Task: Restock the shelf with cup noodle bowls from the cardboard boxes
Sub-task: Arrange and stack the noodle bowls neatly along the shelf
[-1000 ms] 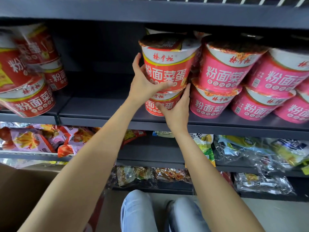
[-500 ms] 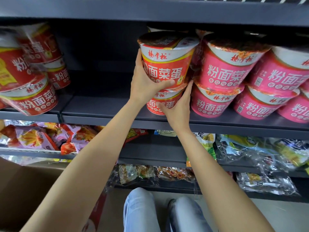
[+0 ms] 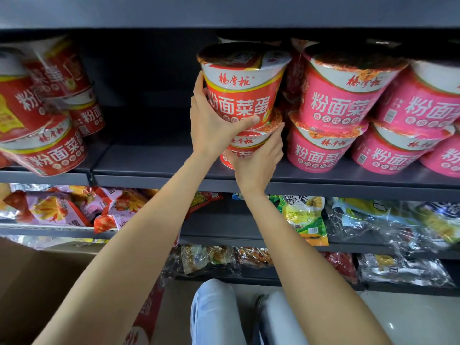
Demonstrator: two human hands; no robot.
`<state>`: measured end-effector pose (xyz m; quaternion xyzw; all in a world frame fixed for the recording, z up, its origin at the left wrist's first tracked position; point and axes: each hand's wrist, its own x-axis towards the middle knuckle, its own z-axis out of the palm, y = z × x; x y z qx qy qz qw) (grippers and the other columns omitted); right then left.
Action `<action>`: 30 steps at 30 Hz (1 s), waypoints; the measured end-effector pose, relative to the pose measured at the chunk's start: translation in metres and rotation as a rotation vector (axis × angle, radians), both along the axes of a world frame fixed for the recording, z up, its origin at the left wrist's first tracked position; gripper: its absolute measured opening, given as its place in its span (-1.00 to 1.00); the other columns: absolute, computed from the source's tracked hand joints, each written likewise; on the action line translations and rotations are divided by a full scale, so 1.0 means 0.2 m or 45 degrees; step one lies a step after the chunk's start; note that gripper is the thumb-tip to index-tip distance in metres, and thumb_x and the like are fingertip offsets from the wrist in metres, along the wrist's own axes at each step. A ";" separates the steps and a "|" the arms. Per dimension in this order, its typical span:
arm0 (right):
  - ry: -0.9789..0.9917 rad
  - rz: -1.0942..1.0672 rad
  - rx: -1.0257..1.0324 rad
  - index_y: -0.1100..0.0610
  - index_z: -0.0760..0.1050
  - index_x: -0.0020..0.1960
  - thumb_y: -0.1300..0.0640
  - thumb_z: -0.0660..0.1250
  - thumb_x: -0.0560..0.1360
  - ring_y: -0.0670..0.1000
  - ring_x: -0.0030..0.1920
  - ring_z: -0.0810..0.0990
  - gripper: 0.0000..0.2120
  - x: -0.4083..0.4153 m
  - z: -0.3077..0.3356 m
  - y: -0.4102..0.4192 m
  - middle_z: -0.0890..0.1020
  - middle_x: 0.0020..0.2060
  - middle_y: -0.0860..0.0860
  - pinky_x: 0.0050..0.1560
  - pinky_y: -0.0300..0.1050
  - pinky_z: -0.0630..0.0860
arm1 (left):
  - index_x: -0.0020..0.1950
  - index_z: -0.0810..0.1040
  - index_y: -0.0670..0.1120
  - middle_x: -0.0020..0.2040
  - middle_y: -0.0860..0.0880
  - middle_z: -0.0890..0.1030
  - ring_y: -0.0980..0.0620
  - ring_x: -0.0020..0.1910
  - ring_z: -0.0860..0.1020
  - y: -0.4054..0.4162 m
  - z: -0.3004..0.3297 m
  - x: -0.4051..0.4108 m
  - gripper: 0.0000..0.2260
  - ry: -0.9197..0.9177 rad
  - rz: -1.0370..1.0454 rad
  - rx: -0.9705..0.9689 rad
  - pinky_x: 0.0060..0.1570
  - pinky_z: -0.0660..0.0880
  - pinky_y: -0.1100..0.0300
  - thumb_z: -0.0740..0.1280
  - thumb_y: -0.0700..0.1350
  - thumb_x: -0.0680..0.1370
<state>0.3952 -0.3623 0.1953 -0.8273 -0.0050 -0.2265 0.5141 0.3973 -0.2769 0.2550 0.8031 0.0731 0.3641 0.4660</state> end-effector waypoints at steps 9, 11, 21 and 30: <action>-0.009 0.188 0.081 0.12 -0.06 0.55 -0.10 0.61 0.20 0.06 0.45 0.19 0.18 0.06 -0.02 -0.14 0.22 0.47 0.05 0.38 -0.01 0.27 | 0.55 -0.01 -0.05 0.44 -0.03 0.33 0.06 0.37 0.40 0.03 0.01 0.04 0.07 0.032 -0.288 -0.098 0.29 0.47 0.05 0.55 0.24 0.26; -0.010 0.183 0.072 0.12 -0.06 0.55 -0.09 0.61 0.21 0.06 0.44 0.20 0.17 0.05 -0.02 -0.13 0.23 0.46 0.05 0.36 -0.01 0.29 | 0.55 0.00 -0.07 0.42 0.00 0.37 0.13 0.32 0.45 0.04 0.02 0.04 0.05 0.034 -0.305 -0.106 0.17 0.49 0.30 0.58 0.13 0.27; -0.011 0.159 0.061 0.14 -0.06 0.55 -0.08 0.60 0.23 0.08 0.44 0.22 0.15 0.03 0.00 -0.11 0.24 0.46 0.07 0.35 0.04 0.32 | 0.52 0.06 -0.02 0.42 0.00 0.37 0.15 0.31 0.44 -0.01 0.02 0.03 0.03 -0.005 -0.209 -0.069 0.19 0.48 0.31 0.59 0.18 0.24; 0.014 0.183 0.069 0.11 -0.07 0.55 -0.08 0.60 0.23 0.07 0.45 0.22 0.16 0.03 0.00 -0.11 0.23 0.47 0.05 0.36 0.05 0.32 | 0.53 0.07 0.02 0.42 0.03 0.36 0.11 0.33 0.43 -0.02 0.00 0.04 0.07 0.001 -0.152 -0.082 0.25 0.50 0.06 0.56 0.29 0.19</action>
